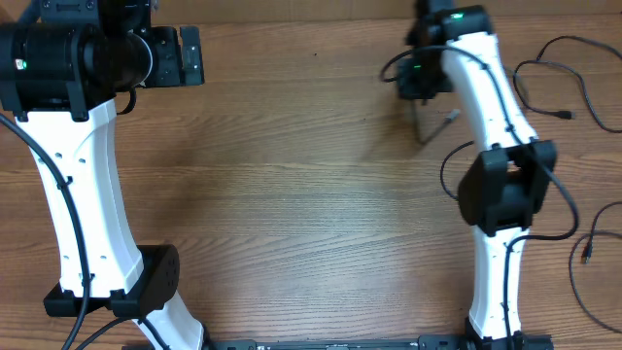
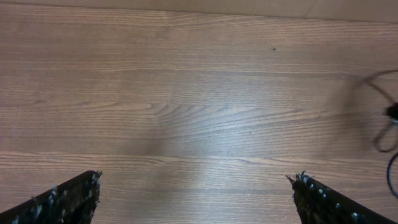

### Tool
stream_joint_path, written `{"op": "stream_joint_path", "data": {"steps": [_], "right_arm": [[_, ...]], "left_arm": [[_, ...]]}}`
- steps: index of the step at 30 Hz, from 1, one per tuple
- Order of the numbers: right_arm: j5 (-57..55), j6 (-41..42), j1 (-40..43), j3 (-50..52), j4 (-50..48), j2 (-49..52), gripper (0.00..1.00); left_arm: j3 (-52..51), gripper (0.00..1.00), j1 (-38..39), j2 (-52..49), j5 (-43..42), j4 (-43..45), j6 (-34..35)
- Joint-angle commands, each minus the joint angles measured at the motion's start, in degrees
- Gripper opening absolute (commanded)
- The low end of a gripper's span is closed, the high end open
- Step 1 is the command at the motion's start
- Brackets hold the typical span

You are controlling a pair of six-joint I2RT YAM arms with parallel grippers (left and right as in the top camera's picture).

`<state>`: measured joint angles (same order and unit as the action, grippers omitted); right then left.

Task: Untangle cables

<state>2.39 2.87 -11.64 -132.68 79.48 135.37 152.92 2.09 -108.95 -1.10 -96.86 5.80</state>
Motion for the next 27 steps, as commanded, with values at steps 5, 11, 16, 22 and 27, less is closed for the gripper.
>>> {"op": "stream_joint_path", "data": {"steps": [5,11,16,22,27], "right_arm": [[2.8,-6.4,-11.7,-0.3,-2.2,-1.6,0.04],[-12.5,-0.5,-10.6,-0.3,2.3,-1.6,0.04],[-20.7,11.4,-5.0,-0.3,12.5,-1.6,0.04],[-24.7,17.1,-2.1,-0.3,17.6,-3.1,0.04],[-29.6,20.1,-2.1,-0.3,17.6,-4.7,0.04]], "left_arm": [[-0.2,1.00,-0.2,-0.4,-0.4,0.1,-0.7],[-0.2,1.00,-0.2,-0.4,-0.4,0.1,-0.7],[-0.2,0.99,-0.2,-0.4,-0.4,0.1,-0.7],[-0.2,1.00,-0.2,-0.4,-0.4,0.1,-0.7],[-0.2,1.00,-0.2,-0.4,-0.4,0.1,-0.7]]}}
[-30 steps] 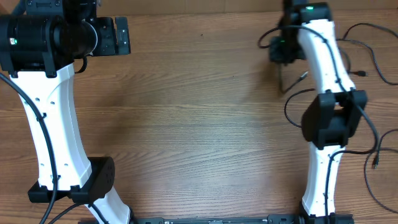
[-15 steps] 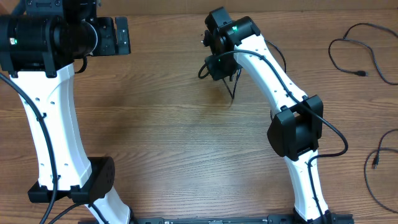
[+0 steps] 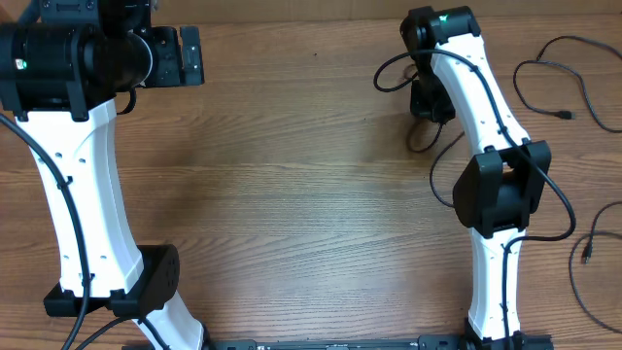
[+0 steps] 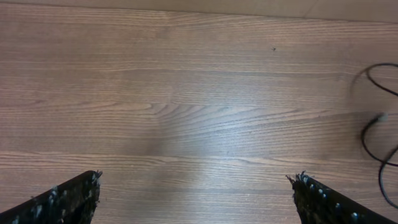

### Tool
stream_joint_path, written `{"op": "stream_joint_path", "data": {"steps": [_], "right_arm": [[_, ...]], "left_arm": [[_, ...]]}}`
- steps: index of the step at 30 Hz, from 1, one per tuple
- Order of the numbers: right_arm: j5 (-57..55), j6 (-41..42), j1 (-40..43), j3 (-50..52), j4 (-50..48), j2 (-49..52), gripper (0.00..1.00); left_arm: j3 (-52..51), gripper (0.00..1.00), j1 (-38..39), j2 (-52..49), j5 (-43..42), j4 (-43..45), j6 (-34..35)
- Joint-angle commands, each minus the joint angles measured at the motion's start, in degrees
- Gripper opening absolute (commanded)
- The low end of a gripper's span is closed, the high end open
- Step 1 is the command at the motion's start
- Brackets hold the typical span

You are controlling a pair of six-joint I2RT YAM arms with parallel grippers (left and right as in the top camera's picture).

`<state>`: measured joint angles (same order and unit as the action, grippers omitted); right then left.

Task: Untangle cables

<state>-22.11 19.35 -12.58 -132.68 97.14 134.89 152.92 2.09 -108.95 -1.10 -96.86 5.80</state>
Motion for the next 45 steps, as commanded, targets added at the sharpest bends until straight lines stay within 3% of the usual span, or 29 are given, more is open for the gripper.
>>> {"op": "stream_joint_path", "data": {"steps": [1,7,17,26,31,37,45], "right_arm": [[-6.3,3.6,-0.9,-0.3,-0.1,-4.2,0.04],[-10.3,3.1,1.7,-0.3,-0.1,-4.0,0.07],[-6.3,0.5,6.7,1.2,0.0,-6.3,0.04],[-7.1,3.8,6.4,8.7,-0.1,-22.4,0.04],[-8.3,9.6,6.4,21.1,-1.1,-35.8,0.04],[-7.8,17.3,6.6,46.6,-12.9,-49.0,0.08],[-1.1,20.1,6.6,75.4,-36.0,-50.9,0.13]], "left_arm": [[-0.2,1.00,-0.2,-0.4,-0.4,0.1,-0.7],[-0.2,1.00,-0.2,-0.4,-0.4,0.1,-0.7],[-0.2,1.00,-0.2,-0.4,-0.4,0.1,-0.7],[-0.2,1.00,-0.2,-0.4,-0.4,0.1,-0.7],[-0.2,1.00,-0.2,-0.5,-0.4,0.1,-0.7],[-0.2,1.00,-0.2,-0.4,-0.4,0.1,-0.7],[-0.2,0.99,-0.2,-0.4,-0.4,0.1,-0.7]]}}
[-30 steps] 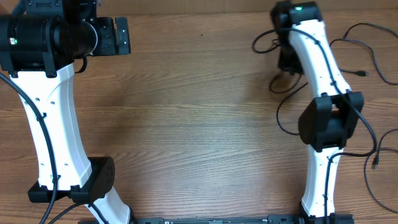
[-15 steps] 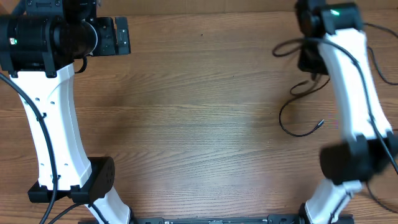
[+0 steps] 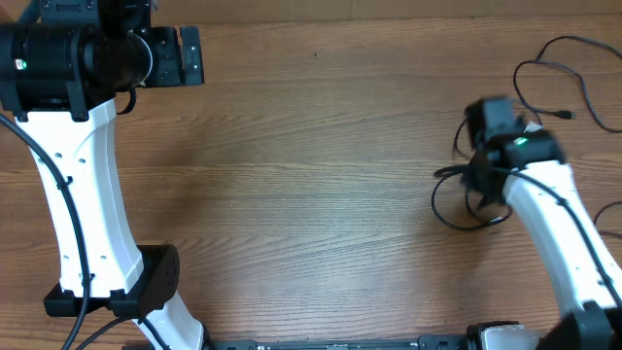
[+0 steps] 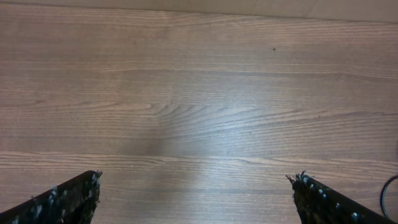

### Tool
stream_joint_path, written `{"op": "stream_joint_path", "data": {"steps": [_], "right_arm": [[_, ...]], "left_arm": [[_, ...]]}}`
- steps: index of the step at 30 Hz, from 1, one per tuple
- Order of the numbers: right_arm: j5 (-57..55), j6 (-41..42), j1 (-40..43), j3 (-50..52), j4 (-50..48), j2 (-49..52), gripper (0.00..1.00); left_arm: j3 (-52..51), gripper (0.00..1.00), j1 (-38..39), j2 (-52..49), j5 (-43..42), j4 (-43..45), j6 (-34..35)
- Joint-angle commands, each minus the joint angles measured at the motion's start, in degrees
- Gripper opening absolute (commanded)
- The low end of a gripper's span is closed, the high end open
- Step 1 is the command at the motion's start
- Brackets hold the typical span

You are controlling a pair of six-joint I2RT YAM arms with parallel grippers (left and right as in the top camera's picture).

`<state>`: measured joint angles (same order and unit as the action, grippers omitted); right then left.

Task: Untangle cables

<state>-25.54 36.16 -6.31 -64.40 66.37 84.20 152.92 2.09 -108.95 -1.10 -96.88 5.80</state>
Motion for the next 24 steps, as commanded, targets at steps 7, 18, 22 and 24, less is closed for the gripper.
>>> {"op": "stream_joint_path", "data": {"steps": [7,18,22,24], "right_arm": [[2.8,2.1,2.3,13.6,-14.8,-0.2,0.70],[10.6,0.3,2.2,6.3,-1.4,-2.2,0.91],[12.8,3.0,2.1,6.3,2.7,-3.5,0.91],[12.8,2.2,1.7,6.4,3.0,-3.8,0.92]], "left_arm": [[-0.2,0.99,-0.2,-0.4,-0.4,0.1,-0.7],[-0.2,1.00,-0.2,-0.4,-0.4,0.1,-0.7],[-0.2,1.00,-0.2,-0.4,-0.4,0.1,-0.7],[-0.2,1.00,-0.2,-0.4,-0.4,0.1,-0.7]]}}
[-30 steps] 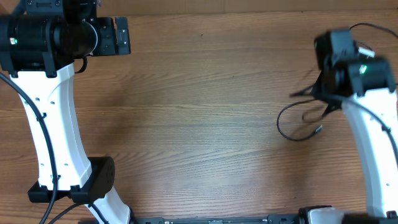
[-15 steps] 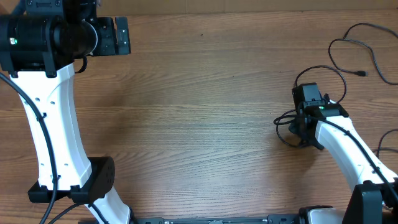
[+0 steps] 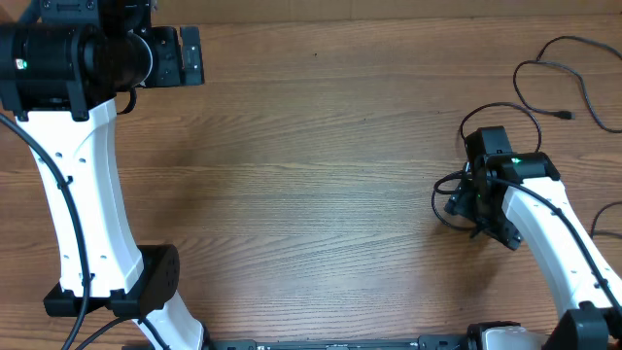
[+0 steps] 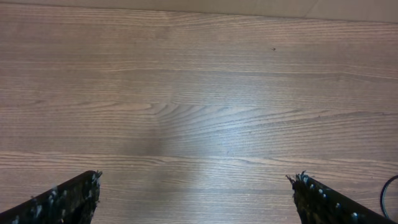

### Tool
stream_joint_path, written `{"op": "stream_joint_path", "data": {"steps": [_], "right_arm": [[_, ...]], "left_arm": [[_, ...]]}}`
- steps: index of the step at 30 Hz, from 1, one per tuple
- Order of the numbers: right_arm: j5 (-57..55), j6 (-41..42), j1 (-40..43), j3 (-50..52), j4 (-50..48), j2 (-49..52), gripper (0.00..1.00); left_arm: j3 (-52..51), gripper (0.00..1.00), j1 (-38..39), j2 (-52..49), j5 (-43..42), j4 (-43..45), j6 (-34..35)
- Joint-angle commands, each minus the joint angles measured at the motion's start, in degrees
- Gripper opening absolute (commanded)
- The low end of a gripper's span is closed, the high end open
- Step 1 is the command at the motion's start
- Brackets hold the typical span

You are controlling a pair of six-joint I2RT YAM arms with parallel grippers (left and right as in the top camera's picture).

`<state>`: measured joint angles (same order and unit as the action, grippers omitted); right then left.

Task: Untangle cables

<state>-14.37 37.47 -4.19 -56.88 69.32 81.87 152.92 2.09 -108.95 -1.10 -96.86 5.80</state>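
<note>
A thin black cable (image 3: 440, 206) lies looped on the wood at the right, under and beside my right gripper (image 3: 478, 202). That gripper points down at the table, shut on the cable, with its fingertips mostly hidden by the wrist. A sliver of the same cable (image 4: 392, 193) shows at the right edge of the left wrist view. My left gripper (image 4: 196, 199) hangs high at the far left, open wide over bare wood, with nothing between its fingers (image 4: 68, 199).
A second black cable (image 3: 564, 73) winds across the far right corner. A third cable (image 3: 588, 255) lies along the right edge. The right arm's white link (image 3: 549, 238) slants toward the front right.
My right gripper has moved slightly toward the front and sits lower over the cable loop. A strand now arcs behind the wrist. The left arm has not moved.
My right gripper was at the far middle-right holding a dangling cable. It then stood a little nearer with the cable hanging in loops. Later it was well to the right and nearer the front, and now it is low over the loops on the wood.
</note>
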Motion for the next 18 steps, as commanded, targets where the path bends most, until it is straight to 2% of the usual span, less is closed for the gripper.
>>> {"op": "stream_joint_path", "data": {"steps": [1,5,9,15,18], "right_arm": [[1.7,0.2,-0.6,-1.0,0.1,-1.5,0.93],[2.9,-2.4,-0.7,1.2,-0.7,-1.5,0.94],[4.0,-3.5,-0.7,4.9,-4.8,-1.5,0.88],[11.2,-7.1,-0.7,12.3,-17.6,-1.4,0.88],[12.6,-8.7,-0.6,16.2,-22.5,-1.4,0.91]], "left_arm": [[-0.2,1.00,-0.2,-0.4,-0.4,0.1,-0.7],[-0.2,1.00,-0.2,-0.4,-0.5,0.1,-0.7],[-0.3,1.00,-0.2,-0.4,-0.5,0.1,-0.7],[-0.9,1.00,-0.2,-0.4,-0.5,0.1,-0.7],[-1.0,1.00,-0.2,-0.4,-0.5,0.1,-0.7]]}}
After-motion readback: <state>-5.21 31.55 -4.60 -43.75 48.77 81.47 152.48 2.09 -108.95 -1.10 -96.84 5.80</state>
